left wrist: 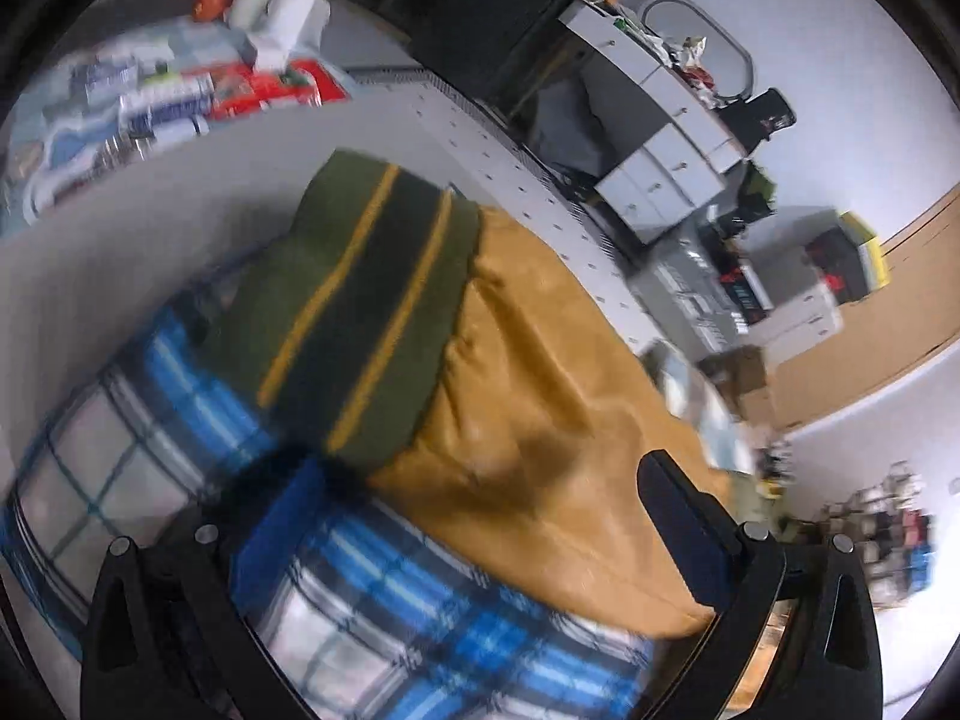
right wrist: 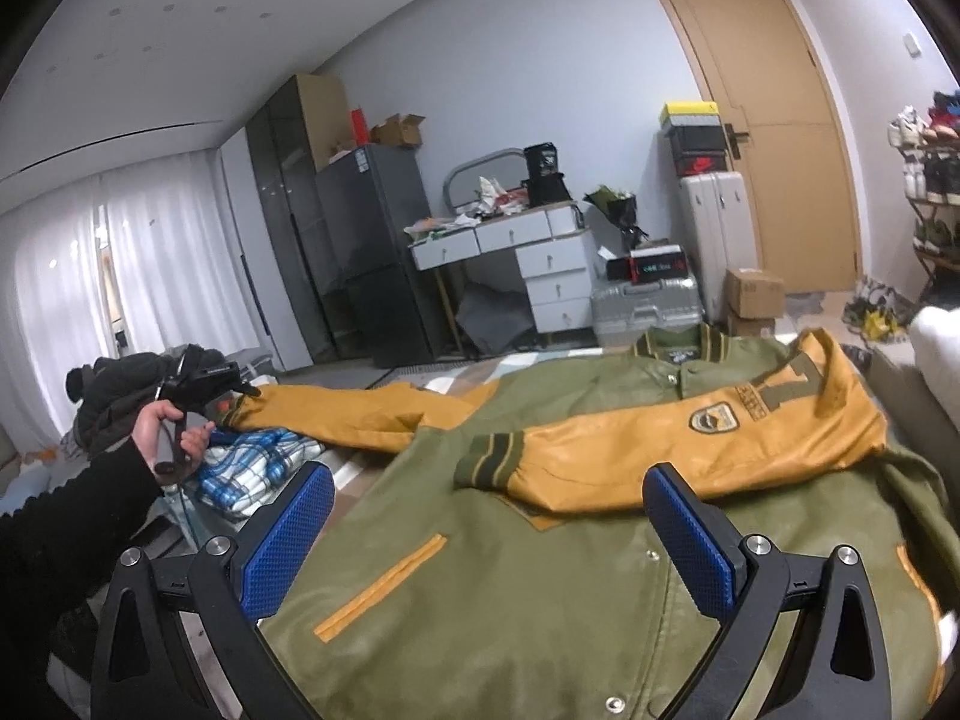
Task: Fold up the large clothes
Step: 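Grasp the ribbed cuff of the other yellow sleeve with the left gripper, then lift the held sleeve and lay it across the jacket front, release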
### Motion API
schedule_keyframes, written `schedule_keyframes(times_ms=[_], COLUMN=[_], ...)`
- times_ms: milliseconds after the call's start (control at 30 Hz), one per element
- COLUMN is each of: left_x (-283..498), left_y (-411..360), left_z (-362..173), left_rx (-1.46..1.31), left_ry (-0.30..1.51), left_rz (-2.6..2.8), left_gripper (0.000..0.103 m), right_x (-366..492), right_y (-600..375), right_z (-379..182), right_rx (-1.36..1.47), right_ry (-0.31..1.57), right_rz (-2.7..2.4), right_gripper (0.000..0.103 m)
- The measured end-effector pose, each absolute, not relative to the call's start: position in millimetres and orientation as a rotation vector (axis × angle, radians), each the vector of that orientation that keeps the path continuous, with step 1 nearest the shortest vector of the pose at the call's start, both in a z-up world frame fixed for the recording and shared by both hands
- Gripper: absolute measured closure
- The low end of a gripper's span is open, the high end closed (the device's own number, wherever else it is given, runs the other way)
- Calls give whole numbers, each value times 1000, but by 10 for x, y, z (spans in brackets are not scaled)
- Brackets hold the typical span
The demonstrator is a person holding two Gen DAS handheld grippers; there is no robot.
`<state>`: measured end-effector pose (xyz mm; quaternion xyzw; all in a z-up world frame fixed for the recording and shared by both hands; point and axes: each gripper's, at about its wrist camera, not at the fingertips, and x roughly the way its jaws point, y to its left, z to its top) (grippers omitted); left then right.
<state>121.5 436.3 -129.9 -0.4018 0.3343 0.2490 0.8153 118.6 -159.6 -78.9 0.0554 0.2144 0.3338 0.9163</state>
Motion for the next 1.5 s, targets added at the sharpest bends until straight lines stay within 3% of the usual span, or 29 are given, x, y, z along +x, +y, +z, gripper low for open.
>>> schedule_keyframes(times_ms=[100,167,200,267,367,600,667,833,900,967,1233,1500], left_x=[1295,1297,1276,1225,1150,1212,1209,1146,1192,1271,1443,1586], left_y=[4236,4209,4201,4226,4326,4450,4596,4975,4949,4823,4347,3340], left_z=[-1237,-1186,-1159,-1128,-1058,-1122,-1208,-1360,-1302,-1221,-759,266], left_rx=[-741,-687,-664,-628,-613,-605,-715,-942,-869,-736,-388,-159], left_ry=[730,710,702,691,665,659,665,652,666,696,673,493], left_rz=[604,629,643,667,686,681,606,514,546,585,694,558], left_gripper=[3,24,30,58,69,69,59,56,73,77,80,81], right_x=[1251,1268,1271,1257,1221,1188,1182,1153,1146,1159,1157,1114], right_y=[-1608,-1606,-1605,-1596,-1577,-1529,-1529,-1577,-1608,-1620,-1700,-1944], right_z=[-822,-832,-834,-828,-820,-862,-871,-879,-888,-903,-933,-953], right_rx=[149,165,169,164,150,150,152,152,163,179,208,231], right_ry=[473,486,489,489,483,498,509,525,519,529,536,515], right_rz=[693,701,703,714,726,742,751,771,764,762,780,781], right_gripper=[0,0,0,0,0,0,0,0,0,0,0,0])
